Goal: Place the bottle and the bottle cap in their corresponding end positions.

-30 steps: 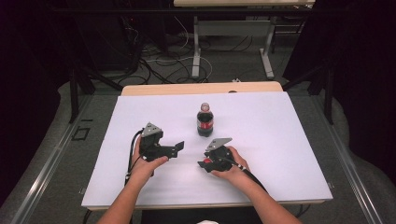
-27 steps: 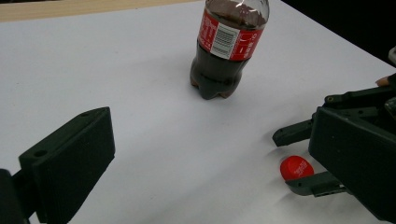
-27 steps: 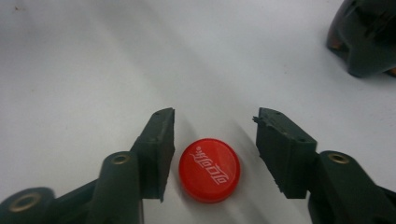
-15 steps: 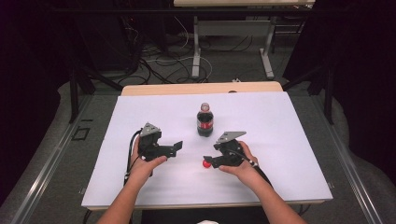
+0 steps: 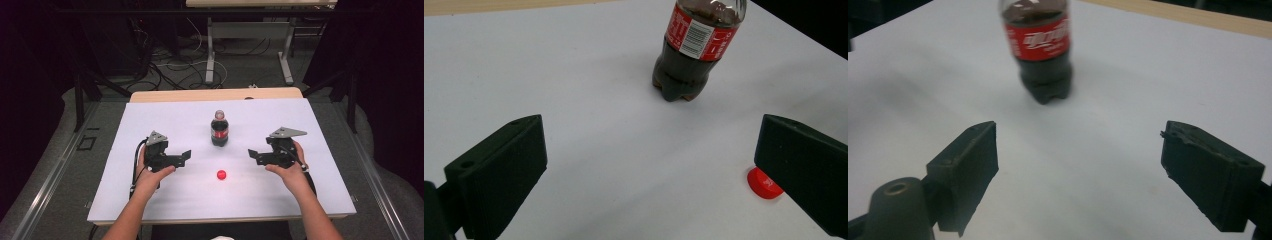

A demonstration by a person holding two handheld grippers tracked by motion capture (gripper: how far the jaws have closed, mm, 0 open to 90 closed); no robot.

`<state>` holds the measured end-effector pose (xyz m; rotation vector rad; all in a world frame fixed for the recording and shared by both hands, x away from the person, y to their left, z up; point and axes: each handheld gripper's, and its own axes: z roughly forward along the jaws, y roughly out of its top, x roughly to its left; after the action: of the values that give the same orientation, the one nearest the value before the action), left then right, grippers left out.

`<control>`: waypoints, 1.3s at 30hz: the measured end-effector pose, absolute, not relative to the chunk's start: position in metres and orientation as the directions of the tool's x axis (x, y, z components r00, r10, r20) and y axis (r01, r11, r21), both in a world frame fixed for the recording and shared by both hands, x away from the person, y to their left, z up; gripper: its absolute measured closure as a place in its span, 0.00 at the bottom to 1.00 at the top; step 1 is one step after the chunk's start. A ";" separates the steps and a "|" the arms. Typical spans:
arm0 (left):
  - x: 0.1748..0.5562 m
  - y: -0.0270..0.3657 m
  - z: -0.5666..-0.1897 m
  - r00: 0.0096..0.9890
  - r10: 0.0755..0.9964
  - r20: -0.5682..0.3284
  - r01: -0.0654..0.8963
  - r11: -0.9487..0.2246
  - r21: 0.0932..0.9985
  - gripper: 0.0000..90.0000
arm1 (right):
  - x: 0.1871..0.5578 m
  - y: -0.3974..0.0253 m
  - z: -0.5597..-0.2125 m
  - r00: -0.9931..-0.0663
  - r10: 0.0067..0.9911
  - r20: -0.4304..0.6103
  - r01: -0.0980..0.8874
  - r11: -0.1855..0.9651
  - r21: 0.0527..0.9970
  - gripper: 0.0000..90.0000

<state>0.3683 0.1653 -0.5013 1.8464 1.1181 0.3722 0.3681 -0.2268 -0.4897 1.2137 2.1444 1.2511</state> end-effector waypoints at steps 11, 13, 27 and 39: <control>0.371 0.173 -0.504 0.514 0.832 -0.208 0.557 -0.140 0.818 0.01 | 0.371 -0.271 -0.498 -0.448 0.890 0.088 0.504 0.170 0.847 0.05; 0.372 0.175 -0.504 0.506 0.835 -0.215 0.560 -0.128 0.818 0.01 | 0.371 -0.275 -0.501 -0.427 0.900 0.089 0.506 0.156 0.848 0.05; 0.378 0.191 -0.513 0.461 0.861 -0.214 0.591 -0.118 0.798 0.01 | 0.373 -0.307 -0.529 -0.302 0.947 0.109 0.563 0.085 0.822 0.08; 0.381 0.196 -0.519 0.422 0.876 -0.235 0.604 -0.078 0.793 0.01 | 0.377 -0.315 -0.545 -0.267 0.957 0.113 0.599 0.073 0.797 0.08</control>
<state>0.3812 0.1961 -0.5185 1.7808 1.2786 0.3810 0.3769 -0.3154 -0.5454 1.5389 1.9118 1.0660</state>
